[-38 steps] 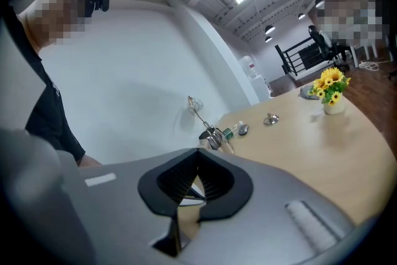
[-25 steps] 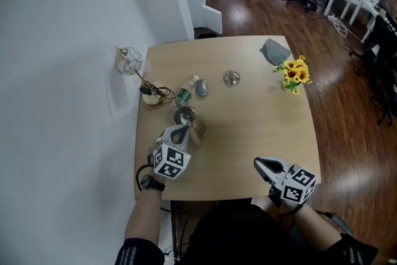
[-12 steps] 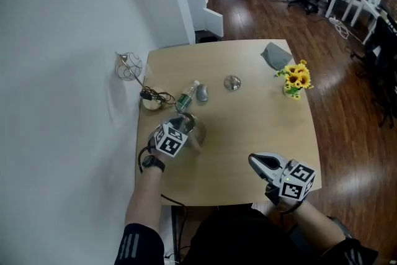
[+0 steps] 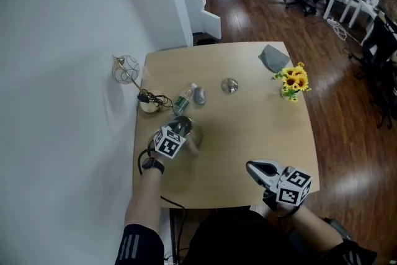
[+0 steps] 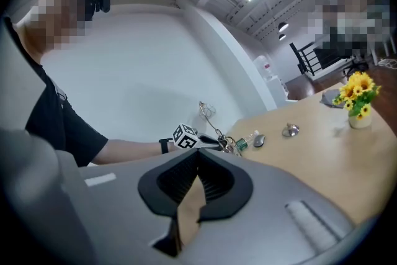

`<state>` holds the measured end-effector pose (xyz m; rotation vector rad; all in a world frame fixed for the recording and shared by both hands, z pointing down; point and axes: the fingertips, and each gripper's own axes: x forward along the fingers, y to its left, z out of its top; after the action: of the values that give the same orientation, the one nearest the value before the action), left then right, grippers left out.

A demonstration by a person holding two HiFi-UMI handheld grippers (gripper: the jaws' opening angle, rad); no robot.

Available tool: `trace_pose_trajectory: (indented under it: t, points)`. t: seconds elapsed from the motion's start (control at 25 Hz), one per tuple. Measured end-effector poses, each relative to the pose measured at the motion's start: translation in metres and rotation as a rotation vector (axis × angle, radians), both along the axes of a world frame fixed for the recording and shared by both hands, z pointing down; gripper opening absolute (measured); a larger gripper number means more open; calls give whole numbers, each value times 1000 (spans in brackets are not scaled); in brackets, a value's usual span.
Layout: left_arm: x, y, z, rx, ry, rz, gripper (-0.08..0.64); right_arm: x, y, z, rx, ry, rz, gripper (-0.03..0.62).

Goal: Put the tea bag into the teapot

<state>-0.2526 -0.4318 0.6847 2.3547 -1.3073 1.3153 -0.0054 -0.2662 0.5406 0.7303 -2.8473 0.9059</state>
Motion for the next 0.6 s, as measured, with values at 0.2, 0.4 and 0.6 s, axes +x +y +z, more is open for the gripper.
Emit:
trace_pose_trajectory:
  t: [0.2,0.4,0.6]
  points:
    - [-2,0,-11,28,-3,-14,94,-1,-1,-3,3,-6,2,8]
    - [2,-2,-41,95,52,-31,167,-3,-2,-7,15,-10,-1,8]
    - [13,8,-82,191,89,4,187,-1,-1,-14,32,-15,2,8]
